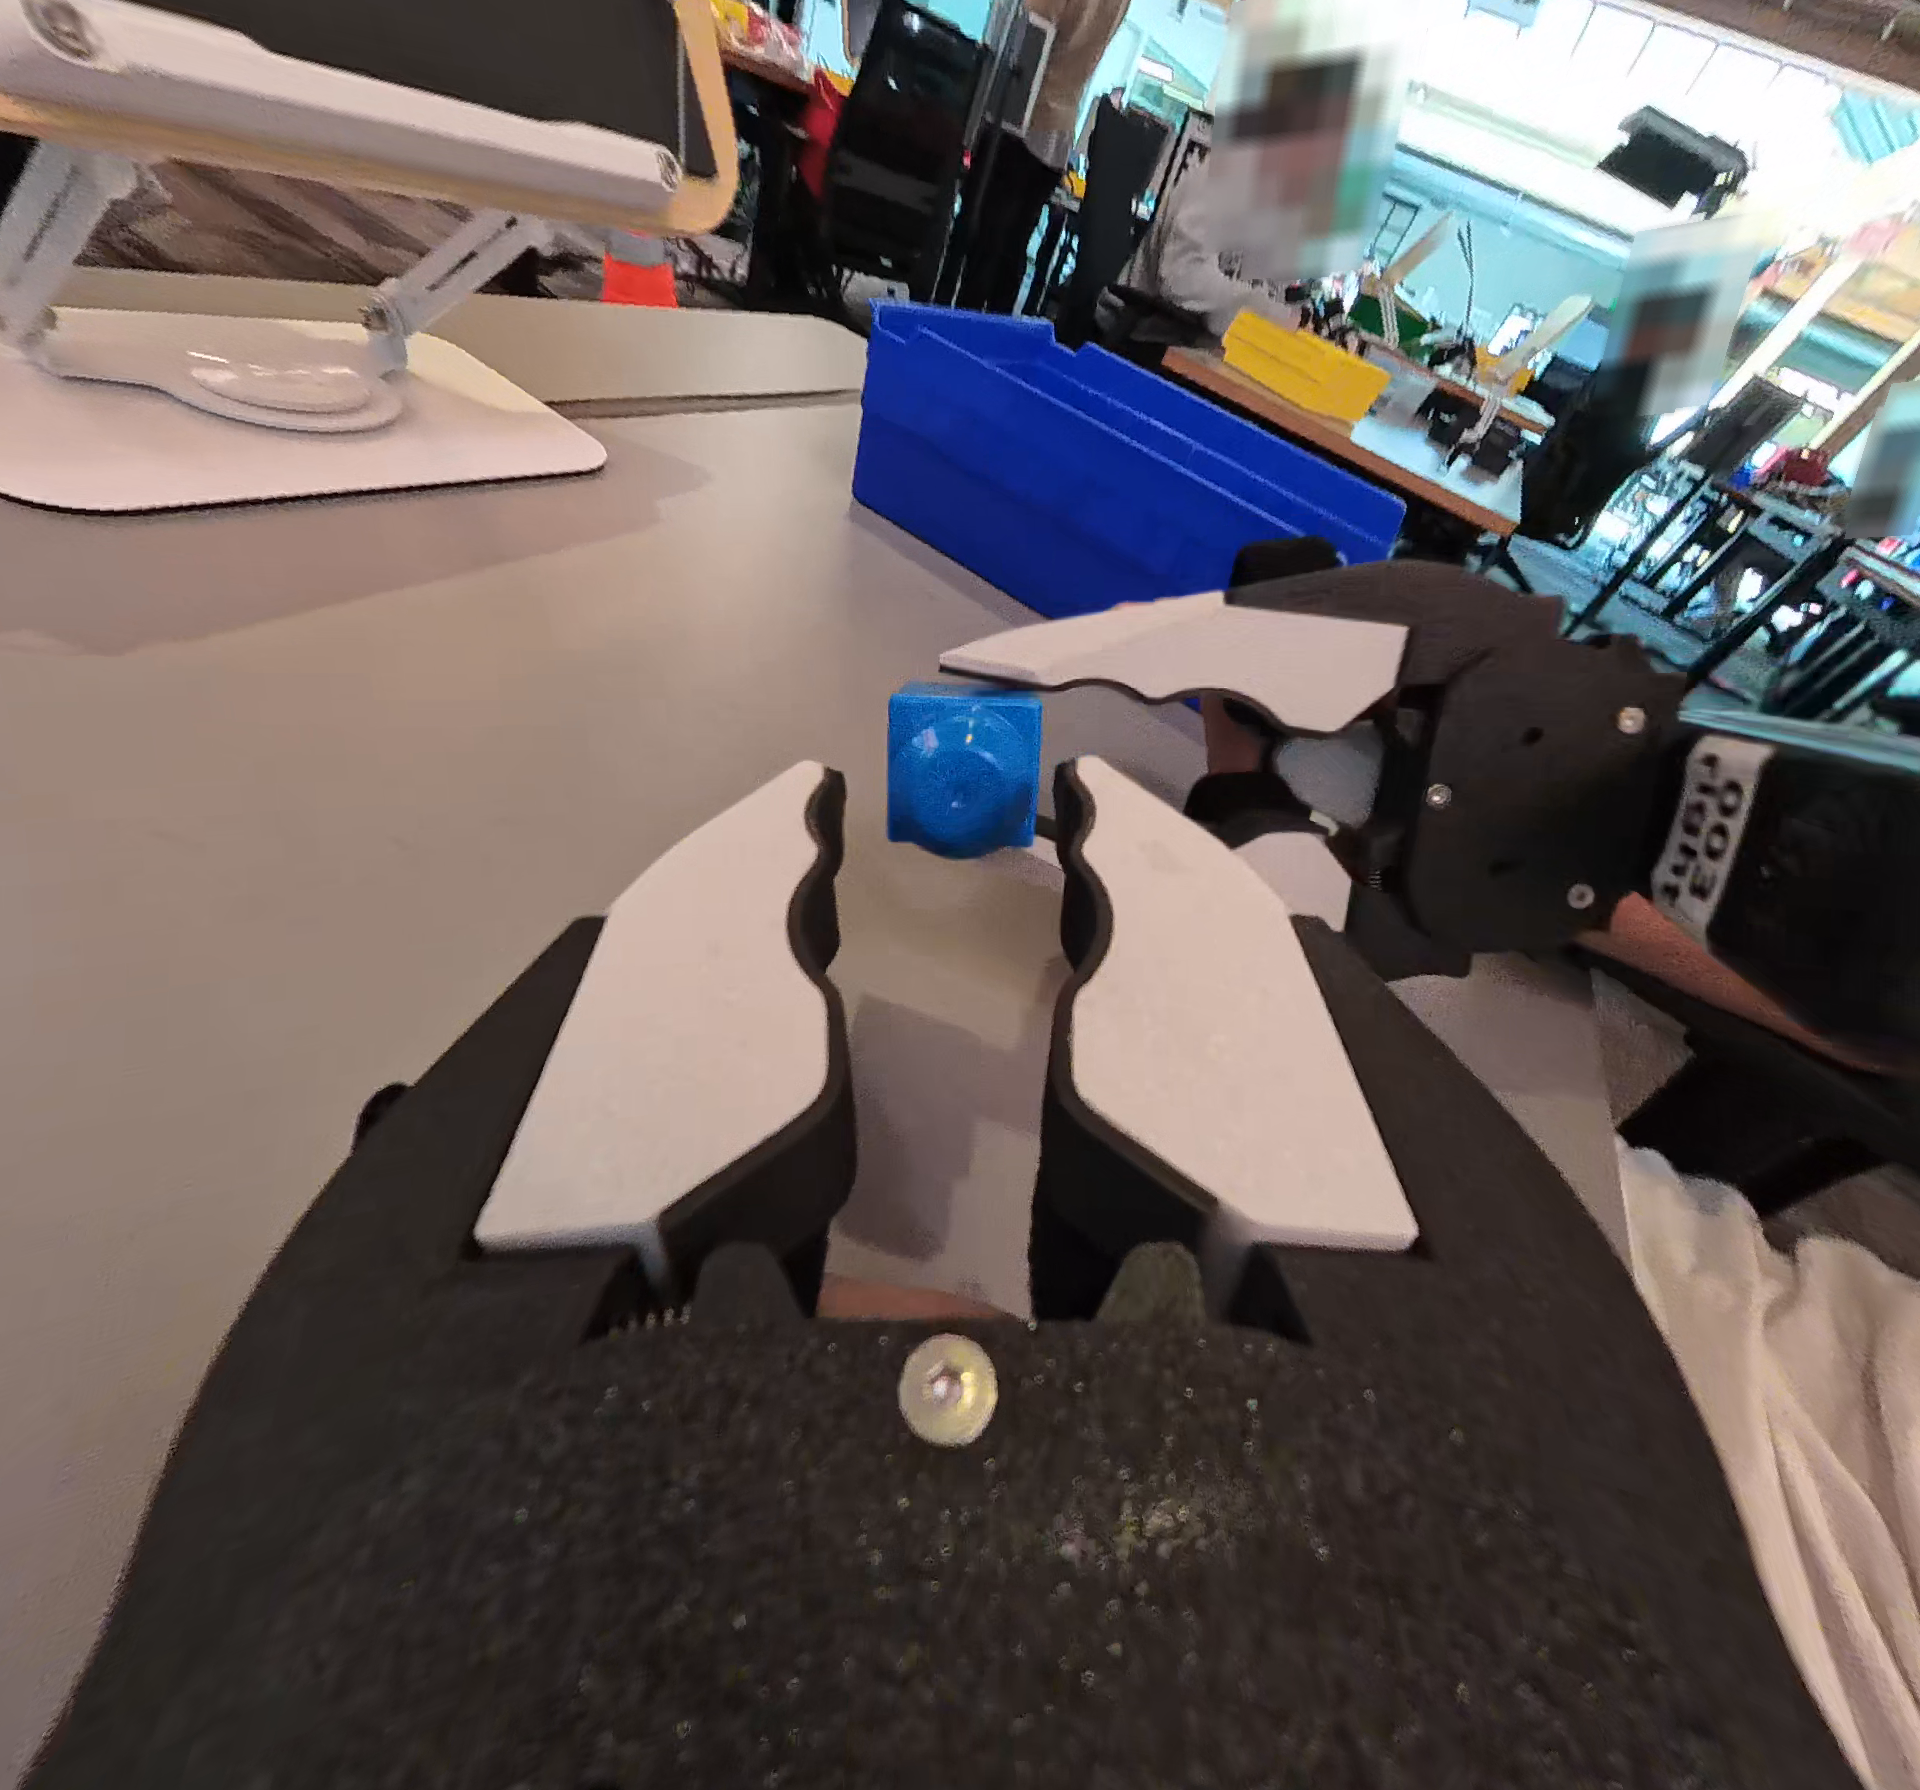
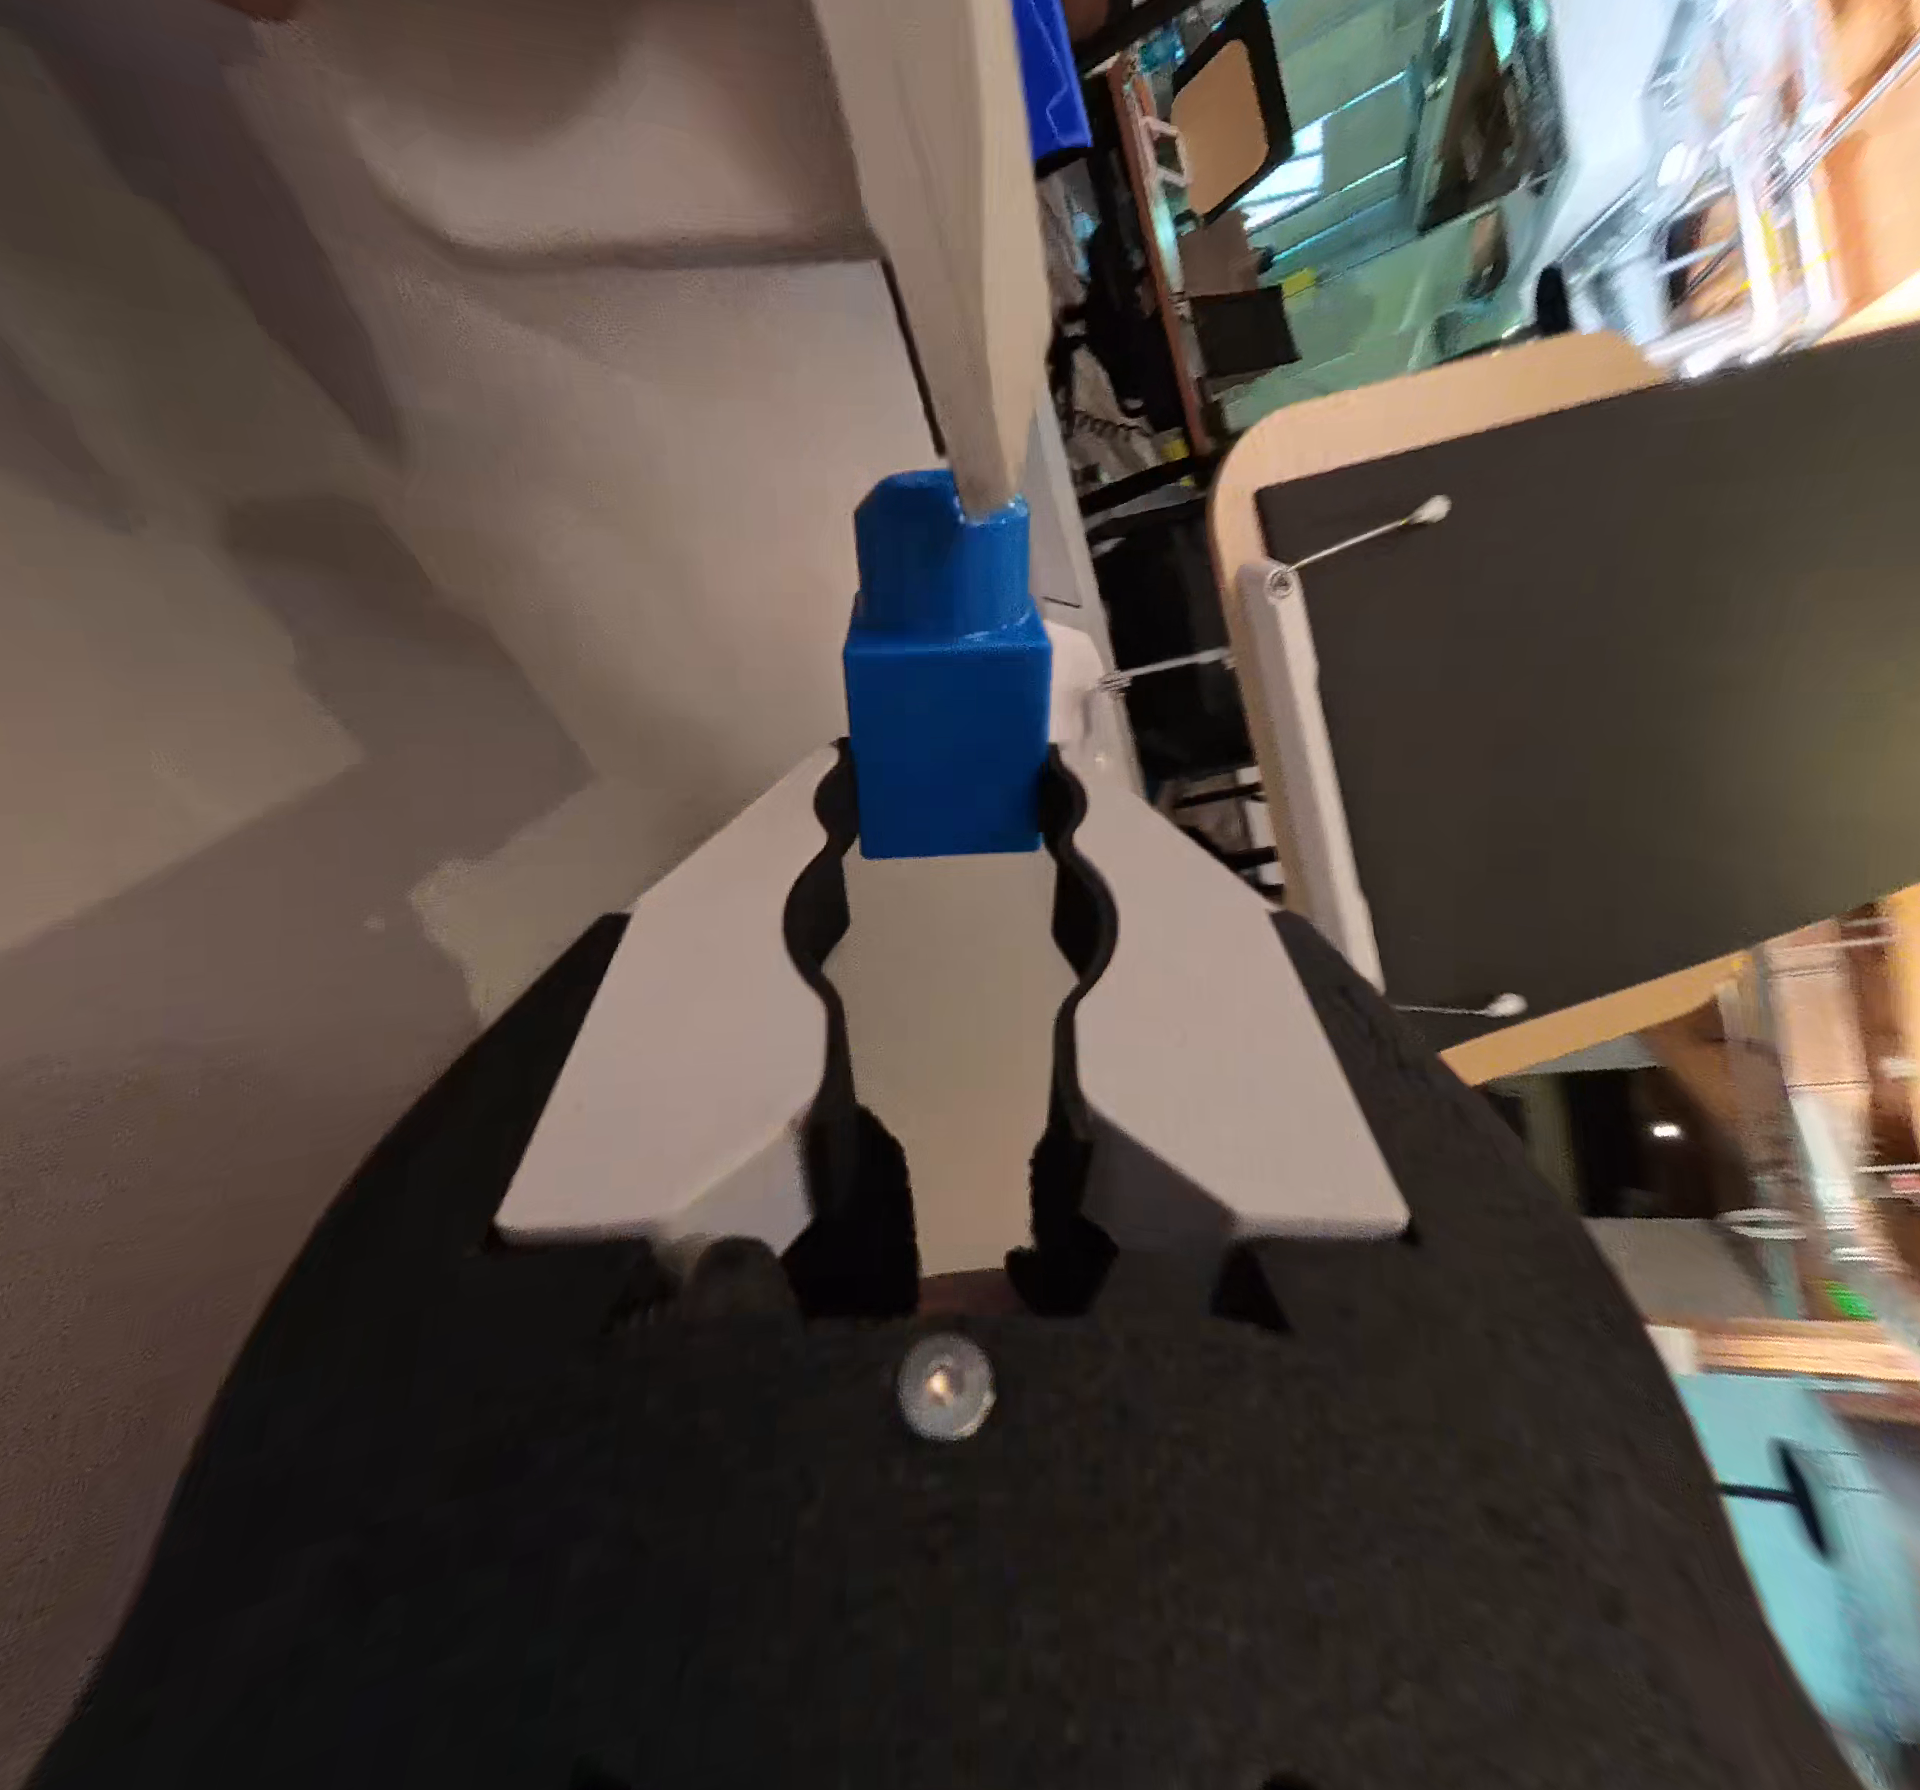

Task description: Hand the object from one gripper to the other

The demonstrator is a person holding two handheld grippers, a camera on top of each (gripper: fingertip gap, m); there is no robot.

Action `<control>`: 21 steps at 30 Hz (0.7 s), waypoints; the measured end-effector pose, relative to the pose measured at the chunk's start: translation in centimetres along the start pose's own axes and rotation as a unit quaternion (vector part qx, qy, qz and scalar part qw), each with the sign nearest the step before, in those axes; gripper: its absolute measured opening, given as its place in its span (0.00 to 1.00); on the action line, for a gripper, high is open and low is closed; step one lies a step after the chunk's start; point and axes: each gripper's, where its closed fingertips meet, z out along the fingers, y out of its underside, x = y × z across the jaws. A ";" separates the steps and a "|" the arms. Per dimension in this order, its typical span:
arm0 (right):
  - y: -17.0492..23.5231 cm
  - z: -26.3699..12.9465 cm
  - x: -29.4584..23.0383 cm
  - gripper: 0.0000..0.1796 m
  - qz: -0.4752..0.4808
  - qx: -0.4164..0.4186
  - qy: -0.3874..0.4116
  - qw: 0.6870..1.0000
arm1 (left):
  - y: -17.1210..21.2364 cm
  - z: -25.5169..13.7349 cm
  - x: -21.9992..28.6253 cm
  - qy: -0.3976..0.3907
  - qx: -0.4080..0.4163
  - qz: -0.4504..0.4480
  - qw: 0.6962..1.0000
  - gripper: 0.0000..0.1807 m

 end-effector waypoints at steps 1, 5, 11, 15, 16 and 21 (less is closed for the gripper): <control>-0.3 -0.1 0.0 0.20 -0.018 0.001 0.008 1.000 | 0.3 0.1 0.0 0.000 -0.009 0.005 1.000 0.21; -0.8 -0.5 -0.2 0.20 -0.056 0.002 0.021 0.998 | 1.5 0.5 0.1 0.000 -0.043 0.019 0.999 0.21; -1.0 -0.6 0.0 0.20 -0.053 0.019 0.041 0.998 | 1.3 0.5 0.5 0.001 -0.044 0.037 0.998 0.16; -1.0 -0.6 0.1 0.20 -0.022 0.045 0.051 0.997 | 0.7 0.3 0.3 -0.009 -0.030 0.038 0.999 0.16; -0.8 -0.5 0.1 0.19 0.011 0.044 0.034 0.998 | 0.5 0.2 0.1 -0.013 -0.027 0.038 0.999 0.16; -0.4 -0.6 1.8 0.23 0.209 0.076 -0.030 0.974 | -1.2 -1.0 -1.2 -0.021 0.023 0.004 1.000 0.16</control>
